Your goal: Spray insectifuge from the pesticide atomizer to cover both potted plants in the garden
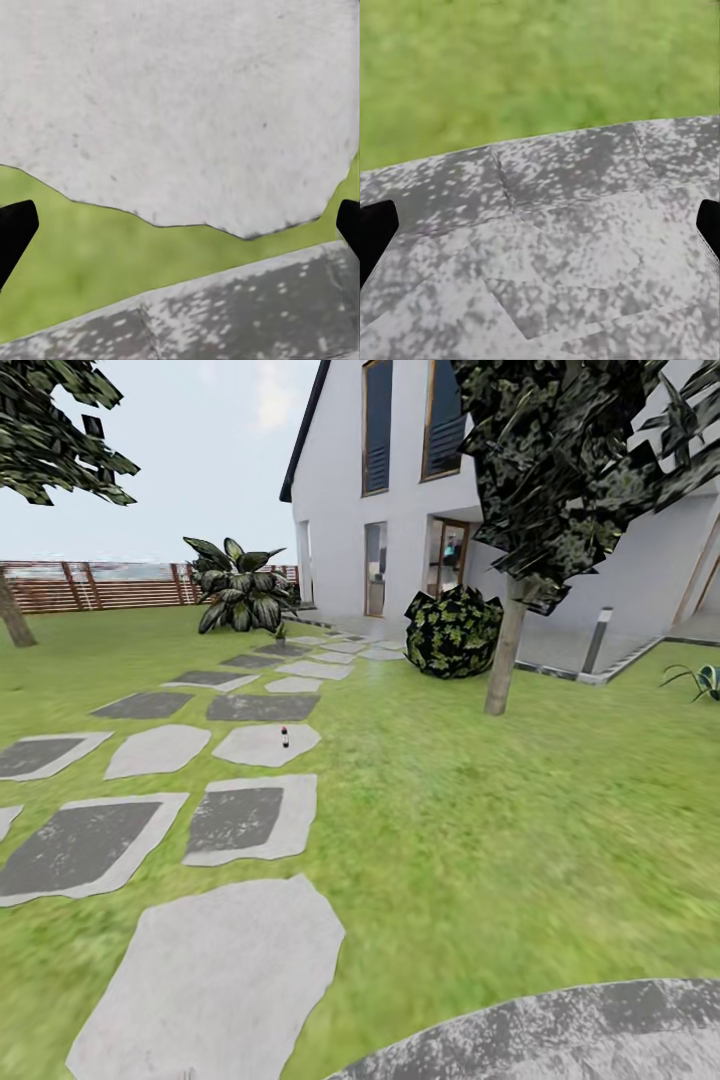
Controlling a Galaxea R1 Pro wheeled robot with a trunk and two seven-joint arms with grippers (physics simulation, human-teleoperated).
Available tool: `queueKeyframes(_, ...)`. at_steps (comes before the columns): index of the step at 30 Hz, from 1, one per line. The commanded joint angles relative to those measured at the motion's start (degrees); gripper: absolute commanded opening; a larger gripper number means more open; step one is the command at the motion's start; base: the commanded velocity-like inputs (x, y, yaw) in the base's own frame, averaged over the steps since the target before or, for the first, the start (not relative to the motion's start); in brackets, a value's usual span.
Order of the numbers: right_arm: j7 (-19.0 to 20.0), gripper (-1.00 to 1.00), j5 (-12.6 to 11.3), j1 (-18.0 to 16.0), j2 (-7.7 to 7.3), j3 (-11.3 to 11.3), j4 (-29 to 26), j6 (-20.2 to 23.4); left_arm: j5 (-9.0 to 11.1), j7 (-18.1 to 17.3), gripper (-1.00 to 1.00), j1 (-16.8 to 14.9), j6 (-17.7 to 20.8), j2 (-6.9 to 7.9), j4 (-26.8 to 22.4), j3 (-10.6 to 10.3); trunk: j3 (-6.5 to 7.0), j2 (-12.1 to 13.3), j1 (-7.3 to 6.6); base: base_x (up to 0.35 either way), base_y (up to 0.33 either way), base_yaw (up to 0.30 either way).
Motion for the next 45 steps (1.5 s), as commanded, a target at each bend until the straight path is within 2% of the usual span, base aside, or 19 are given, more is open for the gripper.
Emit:
queueKeyframes(1,0.02,1.0,0.04,-0.03,-0.01,0.02,0.04,-0.17,0.23,-0.02,1.0,-0.03,-0.18,0.02,0.05,-0.02,-0.05,-0.02,0.02,0.34,0.0,0.0)
queueKeyframes(30,0.12,1.0,0.04,-0.03,0.16,0.02,0.01,-0.17,0.3,-0.01,1.0,-0.03,-0.18,0.08,0.05,0.02,-0.05,-0.02,0.02,0.34,0.002,0.0)
queueKeyframes(45,0.12,1.0,0.04,-0.04,0.16,0.02,0.05,-0.17,0.3,0.0,1.0,-0.03,-0.18,0.08,0.05,0.02,-0.05,-0.02,0.02,0.323,0.131,0.0)
